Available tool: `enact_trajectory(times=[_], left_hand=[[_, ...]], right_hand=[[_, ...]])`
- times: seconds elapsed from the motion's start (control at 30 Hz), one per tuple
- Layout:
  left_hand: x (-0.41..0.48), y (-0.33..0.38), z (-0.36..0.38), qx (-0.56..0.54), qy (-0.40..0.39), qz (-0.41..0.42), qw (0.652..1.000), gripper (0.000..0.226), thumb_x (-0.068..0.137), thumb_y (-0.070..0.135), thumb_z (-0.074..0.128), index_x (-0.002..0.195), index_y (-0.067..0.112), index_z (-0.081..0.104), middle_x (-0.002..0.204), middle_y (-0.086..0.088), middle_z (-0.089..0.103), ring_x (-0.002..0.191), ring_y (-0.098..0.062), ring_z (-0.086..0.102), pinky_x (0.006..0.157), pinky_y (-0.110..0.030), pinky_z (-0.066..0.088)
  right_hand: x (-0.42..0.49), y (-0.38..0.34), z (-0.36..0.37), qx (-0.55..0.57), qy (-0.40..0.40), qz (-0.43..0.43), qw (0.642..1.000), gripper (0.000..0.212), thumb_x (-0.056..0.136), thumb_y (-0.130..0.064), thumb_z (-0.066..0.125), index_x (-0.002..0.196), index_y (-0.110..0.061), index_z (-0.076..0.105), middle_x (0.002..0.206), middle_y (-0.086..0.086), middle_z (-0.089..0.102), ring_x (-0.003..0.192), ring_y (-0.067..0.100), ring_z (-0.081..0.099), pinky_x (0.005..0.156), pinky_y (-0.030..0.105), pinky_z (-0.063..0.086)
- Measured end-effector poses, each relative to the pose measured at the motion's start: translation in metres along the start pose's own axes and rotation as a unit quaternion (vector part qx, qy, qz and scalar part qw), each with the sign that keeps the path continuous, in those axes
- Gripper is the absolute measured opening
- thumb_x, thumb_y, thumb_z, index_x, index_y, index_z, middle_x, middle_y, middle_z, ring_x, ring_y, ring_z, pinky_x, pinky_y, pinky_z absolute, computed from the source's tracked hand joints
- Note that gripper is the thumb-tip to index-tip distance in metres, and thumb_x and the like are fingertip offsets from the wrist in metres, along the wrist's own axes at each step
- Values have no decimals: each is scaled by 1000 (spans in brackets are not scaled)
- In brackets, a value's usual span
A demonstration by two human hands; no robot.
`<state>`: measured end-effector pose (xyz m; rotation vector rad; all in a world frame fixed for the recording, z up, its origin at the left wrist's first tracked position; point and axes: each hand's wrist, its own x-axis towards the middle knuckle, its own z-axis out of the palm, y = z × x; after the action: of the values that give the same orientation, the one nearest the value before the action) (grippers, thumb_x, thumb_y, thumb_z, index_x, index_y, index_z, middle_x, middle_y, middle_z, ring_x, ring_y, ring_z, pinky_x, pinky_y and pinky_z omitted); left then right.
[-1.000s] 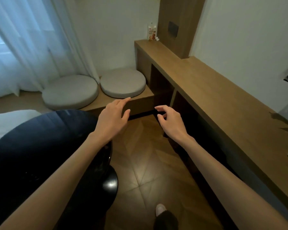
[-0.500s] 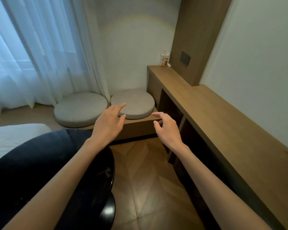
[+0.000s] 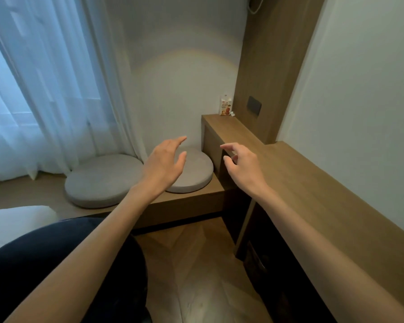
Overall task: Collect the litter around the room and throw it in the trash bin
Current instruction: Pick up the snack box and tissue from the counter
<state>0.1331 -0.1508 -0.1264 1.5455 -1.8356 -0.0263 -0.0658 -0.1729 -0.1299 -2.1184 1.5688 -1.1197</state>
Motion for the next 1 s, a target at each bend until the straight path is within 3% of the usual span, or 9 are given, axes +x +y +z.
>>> enact_trajectory(times=[0.1,0.27,0.5,1.0], left_hand=[[25,-18,18,2,-8,4,1000,45,96,30,46,141,21,40,137,-1,51,128,-16,45,103,-32,37],[79,-48,48,0,-27,19,999,46,96,31,45,141,23,40,138,-1,50,128,-16,45,103,-33,38],[165,-73,96,-23,-43,31,998,45,96,30,45,140,22,40,138,-2,50,127,-17,46,102,-33,39],[428,-120,275,-50,-81,-10,995,49,97,26,45,144,17,34,142,-7,45,129,-22,43,106,-35,34]], right_hand=[[26,10,13,-10,1,13,1000,29,96,-19,54,124,-20,58,125,-2,61,105,12,58,88,25,51],[80,33,38,-30,6,30,999,30,95,-21,54,124,-24,57,128,-3,59,111,13,57,94,36,53],[162,73,59,-40,19,72,996,29,96,-20,53,124,-24,58,129,-3,58,112,13,56,94,34,52],[416,255,95,-48,10,91,995,31,95,-20,53,127,-24,55,132,-2,55,118,14,54,98,37,50]])
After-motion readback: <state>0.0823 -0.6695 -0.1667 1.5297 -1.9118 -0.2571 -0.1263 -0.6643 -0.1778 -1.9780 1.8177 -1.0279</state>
